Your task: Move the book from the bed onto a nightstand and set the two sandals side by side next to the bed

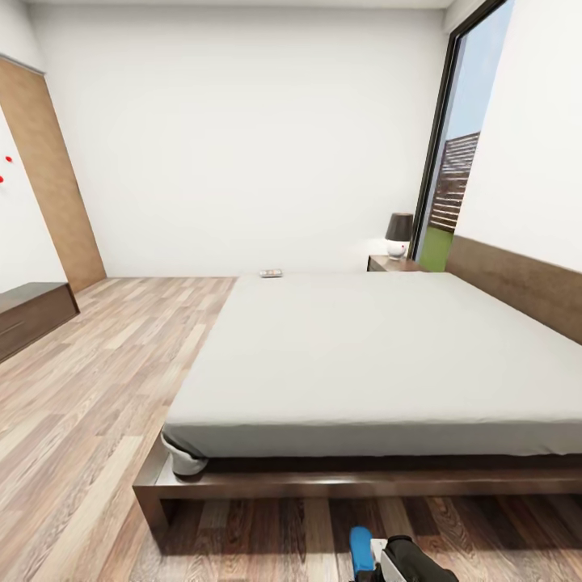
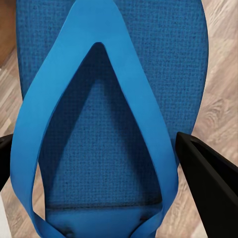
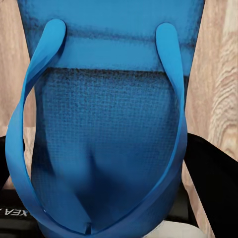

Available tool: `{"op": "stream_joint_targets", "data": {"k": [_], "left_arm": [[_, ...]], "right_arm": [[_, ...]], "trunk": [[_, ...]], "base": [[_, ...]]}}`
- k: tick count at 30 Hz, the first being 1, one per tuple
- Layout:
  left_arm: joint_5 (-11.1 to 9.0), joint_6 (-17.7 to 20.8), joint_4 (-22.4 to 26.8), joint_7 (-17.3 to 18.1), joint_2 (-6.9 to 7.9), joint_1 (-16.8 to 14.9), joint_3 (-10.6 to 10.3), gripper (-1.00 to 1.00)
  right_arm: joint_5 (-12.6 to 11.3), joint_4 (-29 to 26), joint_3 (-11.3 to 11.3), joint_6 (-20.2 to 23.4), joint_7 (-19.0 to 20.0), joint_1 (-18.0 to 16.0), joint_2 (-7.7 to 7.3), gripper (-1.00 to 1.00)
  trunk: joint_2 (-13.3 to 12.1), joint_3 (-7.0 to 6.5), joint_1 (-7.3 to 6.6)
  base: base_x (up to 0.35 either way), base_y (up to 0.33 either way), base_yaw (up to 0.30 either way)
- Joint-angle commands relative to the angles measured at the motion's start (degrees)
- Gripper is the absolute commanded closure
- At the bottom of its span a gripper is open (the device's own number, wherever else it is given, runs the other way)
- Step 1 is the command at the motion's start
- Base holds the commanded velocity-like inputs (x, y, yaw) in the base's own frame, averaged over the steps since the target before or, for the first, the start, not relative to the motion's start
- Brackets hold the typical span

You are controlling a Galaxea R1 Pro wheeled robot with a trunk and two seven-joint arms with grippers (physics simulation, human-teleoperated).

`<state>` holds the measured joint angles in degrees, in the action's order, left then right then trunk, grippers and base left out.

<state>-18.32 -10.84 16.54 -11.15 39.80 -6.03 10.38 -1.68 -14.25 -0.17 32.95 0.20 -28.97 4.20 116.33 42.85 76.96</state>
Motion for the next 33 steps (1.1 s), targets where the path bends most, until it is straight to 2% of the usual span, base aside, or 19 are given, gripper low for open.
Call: {"op": "stream_joint_targets", "data": {"k": [1, 4, 10, 33], "left_arm": [[-0.57, -0.23, -0.02, -0.02, 0.02, -0.04, -0.2, 1.0], [-0.57, -0.23, -0.02, -0.02, 0.02, -0.04, -0.19, 1.0], [-0.57, -0.23, -0.03, -0.02, 0.02, -0.05, -0.18, 1.0], [-0.57, -0.23, -0.02, -0.2, 0.02, -0.06, -0.18, 1.0]], "right_arm": [[-0.18, -0.15, 0.01, -0.15, 0.02, -0.02, -0.01, 1.0], [-0.17, -0.17, 0.05, -2.69, 0.05, -0.03, -0.05, 1.0], [-0.17, -0.02, 0.07, -4.74, 0.06, -0.02, -0.04, 1.0], [-0.07, -0.23, 0.33, -8.07, 0.06, 0.01, -0.12, 1.0]], "trunk": [[0.44, 0.24, 0.22], [1.64, 0.78, 0.88], [4.05, 1.86, 2.19], [13.27, 5.99, 7.25]], "base": [[0.0, 0.0, 0.0], [0.0, 0.0, 0.0], [0.0, 0.0, 0.0], [0.0, 0.0, 0.0]]}}
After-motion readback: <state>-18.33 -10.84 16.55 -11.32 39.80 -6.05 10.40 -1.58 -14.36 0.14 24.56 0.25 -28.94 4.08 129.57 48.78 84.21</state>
